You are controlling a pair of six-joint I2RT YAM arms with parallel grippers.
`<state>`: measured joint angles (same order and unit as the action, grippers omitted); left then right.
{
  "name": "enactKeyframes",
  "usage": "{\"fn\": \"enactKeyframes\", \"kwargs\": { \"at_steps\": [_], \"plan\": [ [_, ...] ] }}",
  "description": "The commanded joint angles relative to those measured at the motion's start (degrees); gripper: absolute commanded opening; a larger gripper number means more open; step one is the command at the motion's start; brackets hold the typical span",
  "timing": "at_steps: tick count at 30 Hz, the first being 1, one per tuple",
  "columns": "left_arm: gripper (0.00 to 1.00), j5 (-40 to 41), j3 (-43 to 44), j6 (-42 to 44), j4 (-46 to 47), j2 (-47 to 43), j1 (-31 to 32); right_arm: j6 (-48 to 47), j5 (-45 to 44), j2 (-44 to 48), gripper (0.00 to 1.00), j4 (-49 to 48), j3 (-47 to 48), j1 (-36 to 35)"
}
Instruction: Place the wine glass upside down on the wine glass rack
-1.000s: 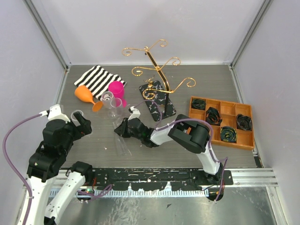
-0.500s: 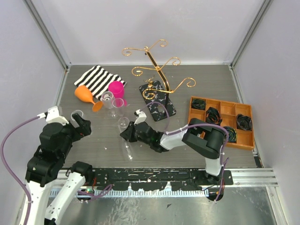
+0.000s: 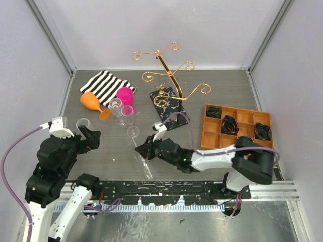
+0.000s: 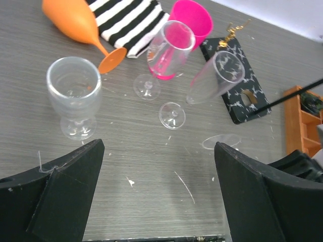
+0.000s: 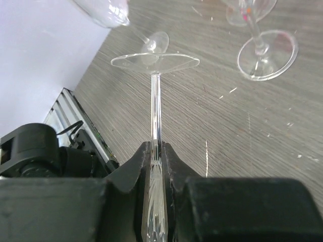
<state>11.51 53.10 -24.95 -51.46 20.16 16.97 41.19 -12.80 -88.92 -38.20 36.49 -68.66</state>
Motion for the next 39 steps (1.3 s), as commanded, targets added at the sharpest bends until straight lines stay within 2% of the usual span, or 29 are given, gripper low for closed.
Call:
{"fn": "enactKeyframes", "kwargs": {
  "at_steps": [1,7,15,23,25,29,31,35,39],
  "plan": [
    [0.98,-7.2,1.0,3.6,3.9,-0.8,-0.3,-7.5,-1.4,10.7,0.01,-0.2,-4.2,-0.5],
    [0.98,-6.9,1.1,4.7,3.9,-0.8,-0.3,-13.8,-4.0,23.0,0.01,5.5,-9.9,-1.3],
    [0.98,-8.4,1.3,4.1,3.9,1.2,-0.3,-23.2,-6.9,43.3,0.01,7.9,-20.1,-1.5],
    [0.98,-13.2,2.5,3.5,6.8,4.6,-0.2,-34.6,-3.6,60.6,0.03,9.6,-23.1,-1.4],
    [0.98,-15.0,3.6,3.4,6.5,6.8,-0.2,-36.2,-4.2,63.2,0.05,11.7,-22.0,-1.4],
    [0.98,-19.7,4.9,1.4,8.5,10.7,-0.2,-36.8,-4.8,67.3,0.04,12.7,-20.7,-1.5],
    [1.00,-20.9,5.0,-0.9,9.7,12.1,-0.2,-36.7,-4.5,67.7,0.01,11.4,-20.1,-1.4],
    [0.94,-24.3,3.7,-6.6,14.9,14.5,0.3,-35.7,-5.0,65.3,0.01,10.8,-17.0,-1.4],
    [0.92,-20.3,2.9,-8.8,18.8,17.9,6.5,-35.8,-5.1,62.0,0.01,9.4,-14.5,-1.4]
  ]
}}
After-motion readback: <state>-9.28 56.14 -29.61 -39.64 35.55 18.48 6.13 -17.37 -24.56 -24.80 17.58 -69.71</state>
